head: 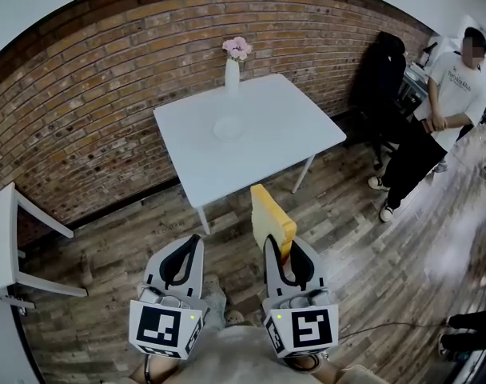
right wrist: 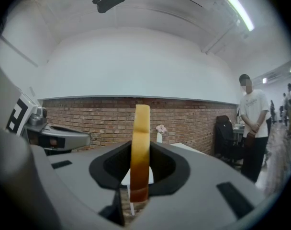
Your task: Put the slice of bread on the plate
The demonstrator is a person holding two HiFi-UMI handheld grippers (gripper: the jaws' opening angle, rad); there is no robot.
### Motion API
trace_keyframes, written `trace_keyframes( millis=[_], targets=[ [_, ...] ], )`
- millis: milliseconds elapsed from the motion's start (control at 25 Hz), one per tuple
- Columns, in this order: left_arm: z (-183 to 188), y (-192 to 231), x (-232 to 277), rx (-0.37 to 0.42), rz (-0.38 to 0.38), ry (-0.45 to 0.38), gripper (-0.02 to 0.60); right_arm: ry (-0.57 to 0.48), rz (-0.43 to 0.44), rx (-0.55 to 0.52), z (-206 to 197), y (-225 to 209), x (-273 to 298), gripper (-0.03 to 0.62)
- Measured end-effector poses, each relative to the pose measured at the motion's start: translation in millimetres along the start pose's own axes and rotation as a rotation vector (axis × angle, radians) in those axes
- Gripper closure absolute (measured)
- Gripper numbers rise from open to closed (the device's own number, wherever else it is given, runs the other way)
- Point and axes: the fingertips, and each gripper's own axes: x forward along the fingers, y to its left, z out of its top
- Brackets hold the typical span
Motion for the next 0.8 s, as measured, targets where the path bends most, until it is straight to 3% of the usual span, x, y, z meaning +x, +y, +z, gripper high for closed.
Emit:
trace_keyframes(
  millis=[320, 800],
  targets=[
    [-2.7, 21.2, 31.4, -0.017, -0.014, 0.001, 0.572, 0.01, -0.009, -0.027, 0.8, -4.4, 36.7, 0.499],
    [-4.0, 74.0, 125.1, -0.019, -0.068, 0.017, 0.572, 0.042, -0.046, -0.033, -6.4, -23.4, 138.1, 0.499]
  ],
)
